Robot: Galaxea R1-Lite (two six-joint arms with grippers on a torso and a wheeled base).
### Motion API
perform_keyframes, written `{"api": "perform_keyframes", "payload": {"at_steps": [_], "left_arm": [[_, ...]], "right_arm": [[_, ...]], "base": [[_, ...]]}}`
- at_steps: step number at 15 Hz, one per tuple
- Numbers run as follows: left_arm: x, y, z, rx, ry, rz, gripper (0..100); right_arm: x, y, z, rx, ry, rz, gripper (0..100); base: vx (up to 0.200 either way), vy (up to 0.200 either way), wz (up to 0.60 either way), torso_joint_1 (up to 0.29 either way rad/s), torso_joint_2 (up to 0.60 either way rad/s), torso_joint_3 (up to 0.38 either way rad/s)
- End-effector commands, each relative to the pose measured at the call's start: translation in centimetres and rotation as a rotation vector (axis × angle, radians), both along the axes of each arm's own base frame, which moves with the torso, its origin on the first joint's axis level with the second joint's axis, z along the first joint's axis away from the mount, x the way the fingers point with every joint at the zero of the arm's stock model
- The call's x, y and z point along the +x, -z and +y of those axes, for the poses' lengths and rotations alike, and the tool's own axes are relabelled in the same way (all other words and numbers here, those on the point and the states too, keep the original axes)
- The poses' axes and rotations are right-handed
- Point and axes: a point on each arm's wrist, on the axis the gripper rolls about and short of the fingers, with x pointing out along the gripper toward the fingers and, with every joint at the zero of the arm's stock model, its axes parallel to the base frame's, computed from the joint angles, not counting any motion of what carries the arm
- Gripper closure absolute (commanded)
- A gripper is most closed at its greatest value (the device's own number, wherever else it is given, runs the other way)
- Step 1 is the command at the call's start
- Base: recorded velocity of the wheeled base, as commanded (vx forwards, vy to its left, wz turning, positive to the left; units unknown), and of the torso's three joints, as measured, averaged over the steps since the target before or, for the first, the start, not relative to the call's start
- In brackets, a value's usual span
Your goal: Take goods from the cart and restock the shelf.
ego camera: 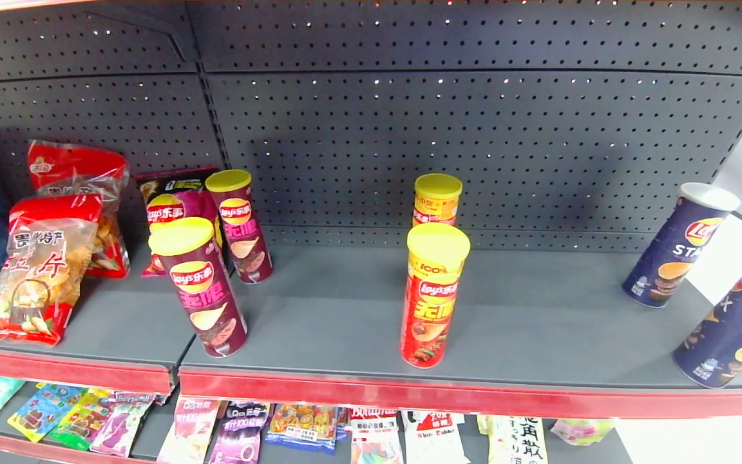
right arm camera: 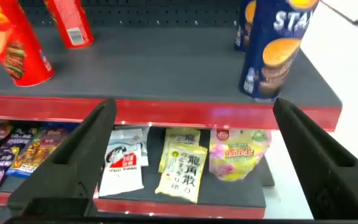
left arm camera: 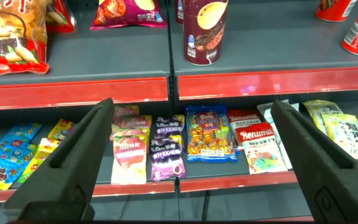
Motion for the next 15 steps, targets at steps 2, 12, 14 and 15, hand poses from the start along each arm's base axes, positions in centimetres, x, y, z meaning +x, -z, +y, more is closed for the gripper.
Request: {"api": "perform_keyframes", "payload": {"at_steps": [2,12,14,15], "left_arm": [[0.00,0.01,0.00,0.000,0.002,0.001,0],[0.00,0.01,0.00,0.000,-0.001,0.001,0],[0.00,0.01,0.00,0.000,0.001,0.001,0],[0.00,-0.01,0.00,0.000,0.001,-0.001,0]], "right_arm": [[-0.02,0.07,0.02,0.008,-0.013,-0.002,0],[0.00,0.13,0.01,0.003,-0.008,0.001,0],[-0.02,0.07,0.01,0.003,-0.008,-0.002,0],[-0.02,0.09,0.01,0.003,-0.008,-0.001,0]], "base": [[0.000,0.000,0.00,0.000,0.00,0.000],[0.000,0.000,-0.18,0.000,0.00,0.001],[0.000,0.000,0.00,0.000,0.00,0.000],[0.000,0.000,0.00,0.000,0.00,0.000]]}}
